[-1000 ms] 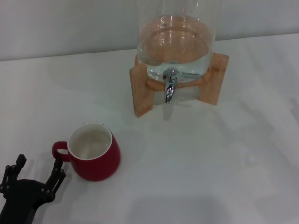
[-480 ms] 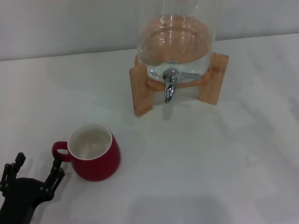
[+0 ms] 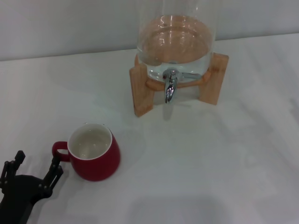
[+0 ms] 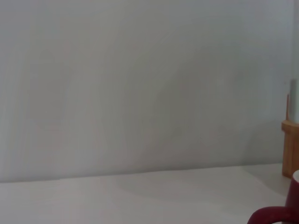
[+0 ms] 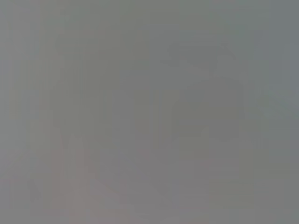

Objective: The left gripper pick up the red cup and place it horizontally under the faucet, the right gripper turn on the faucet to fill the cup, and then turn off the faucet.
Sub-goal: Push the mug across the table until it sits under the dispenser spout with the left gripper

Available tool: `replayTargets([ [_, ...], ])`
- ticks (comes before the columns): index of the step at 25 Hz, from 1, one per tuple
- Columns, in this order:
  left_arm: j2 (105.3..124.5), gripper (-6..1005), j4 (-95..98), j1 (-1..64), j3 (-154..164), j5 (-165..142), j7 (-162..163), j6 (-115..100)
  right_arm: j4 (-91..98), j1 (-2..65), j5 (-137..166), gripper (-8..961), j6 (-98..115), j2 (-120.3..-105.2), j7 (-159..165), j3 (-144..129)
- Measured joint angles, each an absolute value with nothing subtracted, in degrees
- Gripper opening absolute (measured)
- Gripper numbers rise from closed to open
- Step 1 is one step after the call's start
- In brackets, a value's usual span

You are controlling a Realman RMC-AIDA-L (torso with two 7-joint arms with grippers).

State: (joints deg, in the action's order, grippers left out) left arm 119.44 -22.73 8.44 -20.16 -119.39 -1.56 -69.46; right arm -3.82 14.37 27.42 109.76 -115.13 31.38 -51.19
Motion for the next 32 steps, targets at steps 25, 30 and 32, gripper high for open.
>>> replayTargets([
  [25, 119.31, 806, -21.3, 11.0, -20.1, -119.4, -1.5, -69.2, -3.9, 14.3, 27.4, 757, 110.5, -115.14, 31.4, -51.2],
  [30, 119.34, 796, -21.3, 11.2, -20.1, -119.4, -1.5, -68.8, -3.9, 14.3, 27.4, 757, 111.0, -115.14, 31.4, -51.2],
  [32, 119.35, 793, -21.3, 11.3, -20.1, -119.4, -1.5, -68.7, -3.9, 14.3, 27.4, 757, 111.1, -115.14, 31.4, -51.2],
])
